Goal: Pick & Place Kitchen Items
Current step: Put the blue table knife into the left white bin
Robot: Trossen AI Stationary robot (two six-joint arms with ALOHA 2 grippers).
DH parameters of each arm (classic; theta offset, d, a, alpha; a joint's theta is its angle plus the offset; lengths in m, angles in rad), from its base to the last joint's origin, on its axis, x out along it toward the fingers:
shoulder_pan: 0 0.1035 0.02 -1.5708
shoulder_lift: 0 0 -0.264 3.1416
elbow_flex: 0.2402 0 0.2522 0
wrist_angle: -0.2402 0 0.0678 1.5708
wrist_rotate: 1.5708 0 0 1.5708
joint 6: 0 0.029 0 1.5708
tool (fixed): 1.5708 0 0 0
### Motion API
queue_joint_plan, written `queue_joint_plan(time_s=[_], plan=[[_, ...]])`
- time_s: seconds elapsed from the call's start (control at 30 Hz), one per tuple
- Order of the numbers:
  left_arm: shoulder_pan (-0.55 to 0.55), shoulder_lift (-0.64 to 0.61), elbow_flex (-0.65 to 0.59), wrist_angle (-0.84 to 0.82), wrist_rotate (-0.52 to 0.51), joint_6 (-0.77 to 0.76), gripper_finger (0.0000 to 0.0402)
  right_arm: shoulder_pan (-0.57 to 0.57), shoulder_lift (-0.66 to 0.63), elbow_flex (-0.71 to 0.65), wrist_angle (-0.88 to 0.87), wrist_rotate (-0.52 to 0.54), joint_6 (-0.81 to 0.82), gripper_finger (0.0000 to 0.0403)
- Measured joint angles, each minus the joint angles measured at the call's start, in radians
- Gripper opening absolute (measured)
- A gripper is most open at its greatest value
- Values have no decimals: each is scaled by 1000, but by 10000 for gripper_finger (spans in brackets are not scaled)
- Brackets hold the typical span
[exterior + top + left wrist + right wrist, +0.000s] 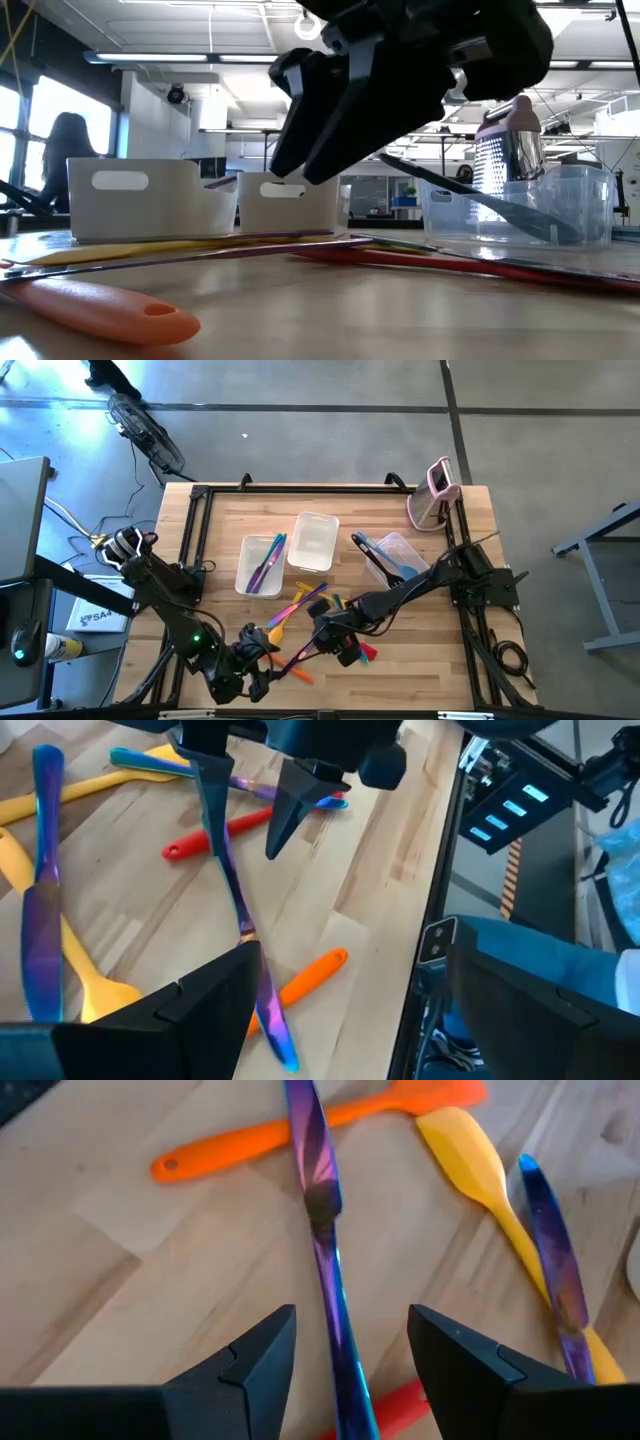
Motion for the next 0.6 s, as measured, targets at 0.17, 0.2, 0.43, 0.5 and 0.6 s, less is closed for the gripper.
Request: queue_joint_plan(time_s=[0.17,0.2,0.43,0.5,0.6], plan=[[0,0,0,-11,4,0,310,-10,55,-1,-2,-51,5,188],[0,0,0,-13,4,-1,310,-13,61,-2,1,-56,5,188],[0,0,0,-12,15,-3,310,-39,66,0,18,-100,5,188],[0,0,0,-11,17,-3,310,-48,75,0,27,-123,5,188],[0,0,0,-7,23,-3,310,-61,101,0,51,-168,8,188]])
